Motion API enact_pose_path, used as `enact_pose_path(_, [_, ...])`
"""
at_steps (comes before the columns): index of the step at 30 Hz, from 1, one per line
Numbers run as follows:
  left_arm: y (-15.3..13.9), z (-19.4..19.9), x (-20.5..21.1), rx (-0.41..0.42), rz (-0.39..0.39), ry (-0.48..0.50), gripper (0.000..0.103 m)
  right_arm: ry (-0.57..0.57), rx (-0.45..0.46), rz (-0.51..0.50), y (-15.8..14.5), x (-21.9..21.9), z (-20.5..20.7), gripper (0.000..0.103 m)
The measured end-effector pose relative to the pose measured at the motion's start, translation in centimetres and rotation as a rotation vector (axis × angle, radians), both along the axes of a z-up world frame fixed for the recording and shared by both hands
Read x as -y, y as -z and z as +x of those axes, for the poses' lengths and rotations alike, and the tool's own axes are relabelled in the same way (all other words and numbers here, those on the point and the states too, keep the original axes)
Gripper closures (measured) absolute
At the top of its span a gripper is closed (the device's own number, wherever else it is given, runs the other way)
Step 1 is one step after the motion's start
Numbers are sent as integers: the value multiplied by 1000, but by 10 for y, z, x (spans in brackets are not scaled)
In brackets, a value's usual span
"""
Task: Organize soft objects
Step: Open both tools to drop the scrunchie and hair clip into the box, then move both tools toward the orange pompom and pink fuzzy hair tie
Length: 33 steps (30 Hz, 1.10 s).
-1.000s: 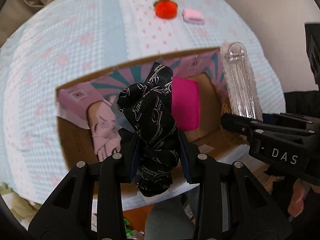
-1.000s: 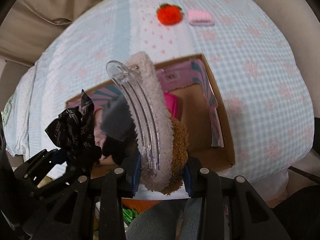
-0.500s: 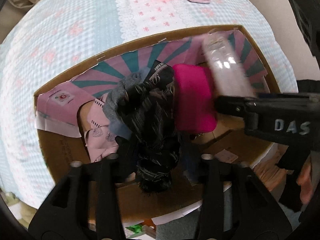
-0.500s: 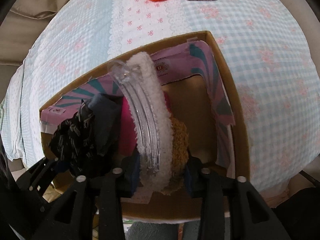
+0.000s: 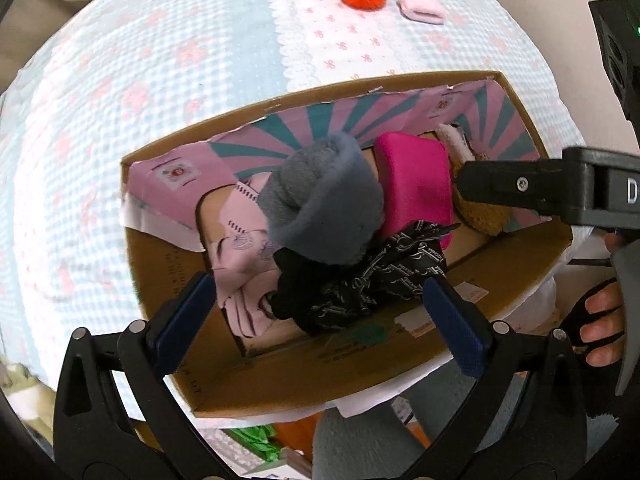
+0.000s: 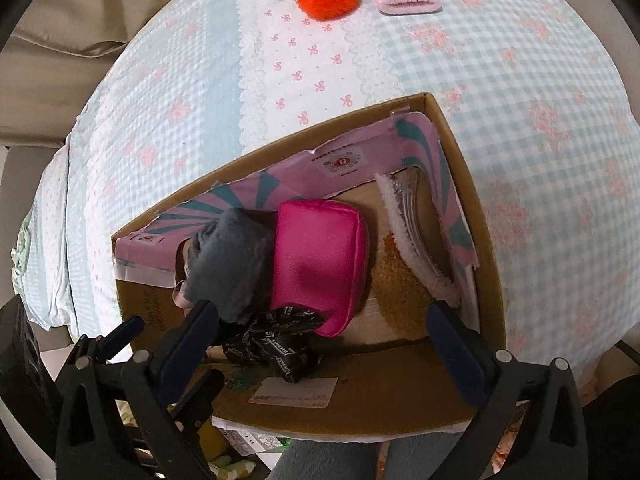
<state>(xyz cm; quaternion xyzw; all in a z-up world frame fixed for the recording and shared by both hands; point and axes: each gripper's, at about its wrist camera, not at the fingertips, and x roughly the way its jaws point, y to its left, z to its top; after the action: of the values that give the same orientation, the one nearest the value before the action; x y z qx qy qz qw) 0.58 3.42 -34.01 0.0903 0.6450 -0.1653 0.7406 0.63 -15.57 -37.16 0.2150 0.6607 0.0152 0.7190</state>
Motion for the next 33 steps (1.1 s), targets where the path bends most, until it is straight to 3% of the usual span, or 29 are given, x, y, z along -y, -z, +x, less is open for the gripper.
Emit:
enact_pose_path(6, [-18,-5,-6,19,-10,-26,0,-22,17,-3,-12,-7,-3,0])
enact_pose_path(13, [-59,-9,-18,82,-26,-79,0,-62,79,-30,-46,-15,-11,0])
enact_pose_path(25, [-160,-23,-48,263,-80,-203,0,-116,349,-210,-163,-15,-40,0])
enact_pose_path(33, [-229,-7,-45,400,-124,-226,0,-56,542,-281,-241,-1,-59,0])
